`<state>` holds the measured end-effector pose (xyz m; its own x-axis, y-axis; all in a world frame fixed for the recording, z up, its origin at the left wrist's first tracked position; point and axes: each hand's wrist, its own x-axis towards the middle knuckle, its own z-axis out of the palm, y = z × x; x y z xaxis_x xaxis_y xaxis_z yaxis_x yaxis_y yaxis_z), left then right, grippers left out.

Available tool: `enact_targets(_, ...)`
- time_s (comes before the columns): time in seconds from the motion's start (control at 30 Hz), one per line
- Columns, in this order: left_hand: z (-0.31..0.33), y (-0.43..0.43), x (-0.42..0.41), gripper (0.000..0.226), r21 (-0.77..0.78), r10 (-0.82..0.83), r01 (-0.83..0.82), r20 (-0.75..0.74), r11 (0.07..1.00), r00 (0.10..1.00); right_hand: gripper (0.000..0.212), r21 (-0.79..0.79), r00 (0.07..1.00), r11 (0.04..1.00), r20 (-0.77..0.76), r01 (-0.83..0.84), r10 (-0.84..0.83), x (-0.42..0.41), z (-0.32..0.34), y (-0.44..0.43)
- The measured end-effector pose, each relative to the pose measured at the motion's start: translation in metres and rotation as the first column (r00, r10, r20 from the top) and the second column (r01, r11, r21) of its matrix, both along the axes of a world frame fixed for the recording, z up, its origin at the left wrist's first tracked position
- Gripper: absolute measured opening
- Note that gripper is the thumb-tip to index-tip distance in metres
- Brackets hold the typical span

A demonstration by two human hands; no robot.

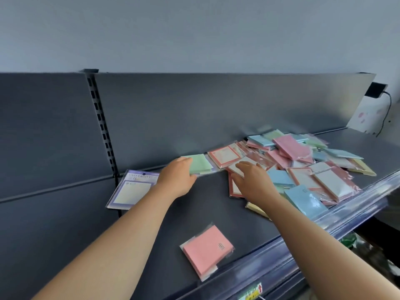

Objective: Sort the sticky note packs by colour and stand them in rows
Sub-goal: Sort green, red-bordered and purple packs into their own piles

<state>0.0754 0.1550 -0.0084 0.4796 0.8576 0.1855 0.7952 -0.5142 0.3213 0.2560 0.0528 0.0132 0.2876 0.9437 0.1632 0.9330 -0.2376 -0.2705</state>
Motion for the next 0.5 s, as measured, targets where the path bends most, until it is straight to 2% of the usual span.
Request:
enact_targets(0.1,-0.006,0.015,0.011,0.05,-0.003,-0.057,0.057,-0.074,0.998,0.996,0.041,-0.003,1.0,1.0,0.004,-0.01,0.01,0.012,-0.003,0.02)
enact_targets(0.27,-0.012,0.022,0.014,0.037,0.101,-0.028,0.045,-0.166,0.994,0.986,0.042,-0.098,1.0,0.995,0.03,-0.004,0.006,0.028,-0.004,0.059)
enact_targets(0.43,-0.015,0.014,0.005,0.03,0.198,0.027,0.015,-0.208,0.98,0.978,0.071,-0.177,0.998,0.984,0.062,-0.001,0.012,0.03,-0.008,0.094)
enact_targets(0.5,-0.015,0.011,0.004,0.023,0.217,0.031,0.019,-0.224,0.976,0.974,0.07,-0.166,0.995,0.986,0.099,0.012,0.004,0.029,-0.013,0.101)
